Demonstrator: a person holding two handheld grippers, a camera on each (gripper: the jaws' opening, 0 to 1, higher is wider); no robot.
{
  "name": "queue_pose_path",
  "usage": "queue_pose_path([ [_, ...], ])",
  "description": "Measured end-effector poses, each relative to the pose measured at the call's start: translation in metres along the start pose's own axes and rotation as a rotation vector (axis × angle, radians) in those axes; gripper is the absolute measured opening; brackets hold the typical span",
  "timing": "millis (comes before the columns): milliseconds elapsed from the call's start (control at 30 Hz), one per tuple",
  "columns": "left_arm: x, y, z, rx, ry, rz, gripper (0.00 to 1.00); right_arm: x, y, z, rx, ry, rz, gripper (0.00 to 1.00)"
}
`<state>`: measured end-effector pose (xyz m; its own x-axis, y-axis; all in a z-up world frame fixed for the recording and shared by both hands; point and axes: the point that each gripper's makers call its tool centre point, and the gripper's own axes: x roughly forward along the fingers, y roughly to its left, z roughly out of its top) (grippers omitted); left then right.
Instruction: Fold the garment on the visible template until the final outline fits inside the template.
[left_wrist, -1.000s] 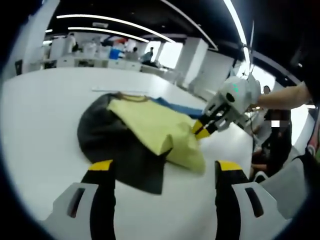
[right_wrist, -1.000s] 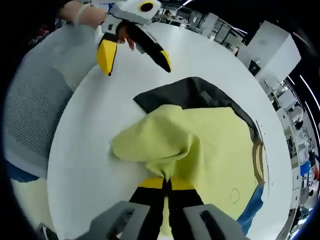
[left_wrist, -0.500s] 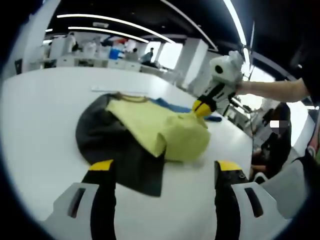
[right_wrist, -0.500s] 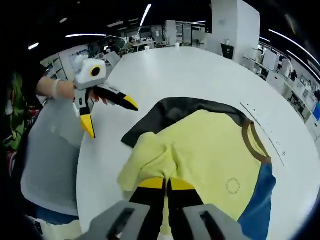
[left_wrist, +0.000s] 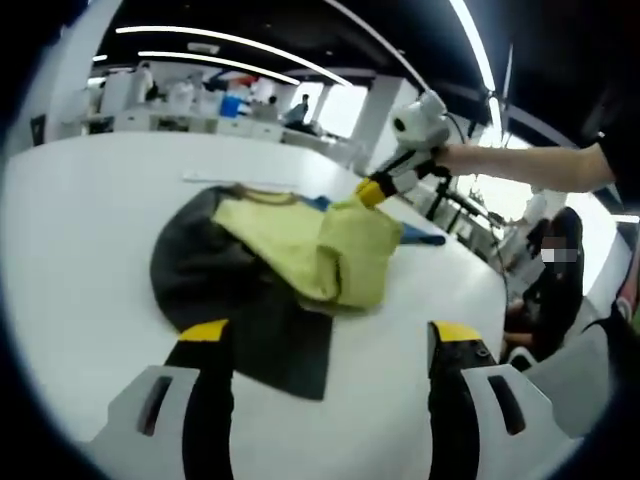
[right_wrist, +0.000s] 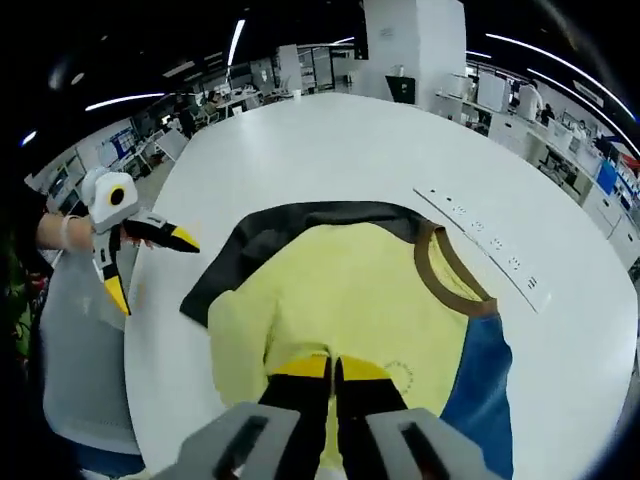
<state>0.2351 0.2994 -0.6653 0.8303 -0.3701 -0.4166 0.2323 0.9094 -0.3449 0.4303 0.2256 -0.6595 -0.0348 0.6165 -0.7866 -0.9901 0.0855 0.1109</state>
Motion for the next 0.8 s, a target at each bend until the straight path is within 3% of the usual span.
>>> queue_pose_path([
  [200, 0.004, 0.001, -0.001, -0.004, 0.008, -0.003, 0.73, 0.007, -0.023, -0.007, 0.081, 0.007, -0.050, 0.00],
  [500, 0.012, -0.002, 0.002, -0.017, 0.007, -0.011, 0.71, 0.014, -0.057, -0.035, 0.234, 0.057, -0.152, 0.00],
  [667, 0.015, -0.003, 0.001, -0.019, 0.013, -0.017, 0.71, 0.015, -0.069, -0.046, 0.253, 0.070, -0.199, 0.00],
  [800, 0.016, -0.004, 0.000, -0.020, 0.014, -0.020, 0.71, 0.016, -0.067, -0.053, 0.251, 0.079, -0.194, 0.00],
])
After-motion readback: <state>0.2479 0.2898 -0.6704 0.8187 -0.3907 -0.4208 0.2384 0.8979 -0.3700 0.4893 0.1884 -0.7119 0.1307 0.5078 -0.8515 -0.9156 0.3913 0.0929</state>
